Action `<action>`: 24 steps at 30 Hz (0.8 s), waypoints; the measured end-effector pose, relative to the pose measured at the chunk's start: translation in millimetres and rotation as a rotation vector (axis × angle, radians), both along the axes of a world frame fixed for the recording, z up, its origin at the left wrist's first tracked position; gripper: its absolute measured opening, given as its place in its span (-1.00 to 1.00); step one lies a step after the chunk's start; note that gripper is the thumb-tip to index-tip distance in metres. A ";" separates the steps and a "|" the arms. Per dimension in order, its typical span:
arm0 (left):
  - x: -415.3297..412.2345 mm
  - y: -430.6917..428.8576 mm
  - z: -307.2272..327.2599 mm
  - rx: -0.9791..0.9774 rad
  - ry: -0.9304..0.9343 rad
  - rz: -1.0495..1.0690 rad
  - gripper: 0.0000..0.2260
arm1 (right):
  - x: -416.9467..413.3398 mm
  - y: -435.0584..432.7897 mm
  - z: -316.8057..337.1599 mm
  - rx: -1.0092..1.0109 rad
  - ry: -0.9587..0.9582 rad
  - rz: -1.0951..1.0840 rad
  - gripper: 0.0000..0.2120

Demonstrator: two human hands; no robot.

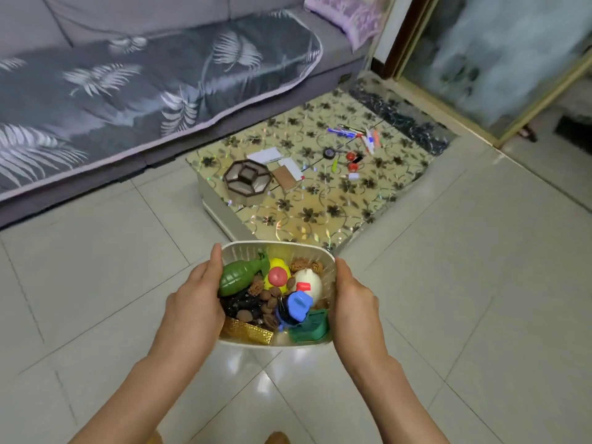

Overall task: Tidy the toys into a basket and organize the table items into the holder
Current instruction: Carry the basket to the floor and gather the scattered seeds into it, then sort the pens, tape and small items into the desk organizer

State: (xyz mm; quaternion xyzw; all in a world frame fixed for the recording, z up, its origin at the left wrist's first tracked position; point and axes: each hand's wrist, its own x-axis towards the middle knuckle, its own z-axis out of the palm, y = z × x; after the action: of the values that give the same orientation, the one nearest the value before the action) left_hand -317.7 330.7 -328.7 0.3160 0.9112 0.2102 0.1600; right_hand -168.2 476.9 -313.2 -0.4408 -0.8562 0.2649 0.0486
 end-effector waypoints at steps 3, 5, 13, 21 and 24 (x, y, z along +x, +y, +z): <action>15.5 21.9 26.7 0.046 0.039 0.002 -0.33 | 12.7 28.4 33.3 0.088 0.010 0.040 -0.57; 23.0 47.3 41.8 0.063 0.046 -0.002 -0.36 | 21.6 55.0 52.8 0.111 0.026 0.042 -0.61; -2.4 147.3 45.0 0.107 0.053 -0.008 -0.37 | -8.2 165.5 54.4 0.181 0.038 0.056 -0.53; -56.8 239.4 12.4 0.057 -0.078 0.092 -0.29 | -85.6 274.9 33.7 0.139 -0.001 0.143 -0.59; -74.9 268.1 -2.5 0.023 -0.120 0.157 -0.26 | -115.5 312.4 20.1 0.103 -0.004 0.229 -0.60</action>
State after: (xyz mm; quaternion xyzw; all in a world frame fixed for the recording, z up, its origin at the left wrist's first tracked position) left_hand -392.6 598.9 -331.1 0.2323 0.9195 0.2509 0.1937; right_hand -283.7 789.3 -293.0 -0.3375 -0.9136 0.2235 0.0386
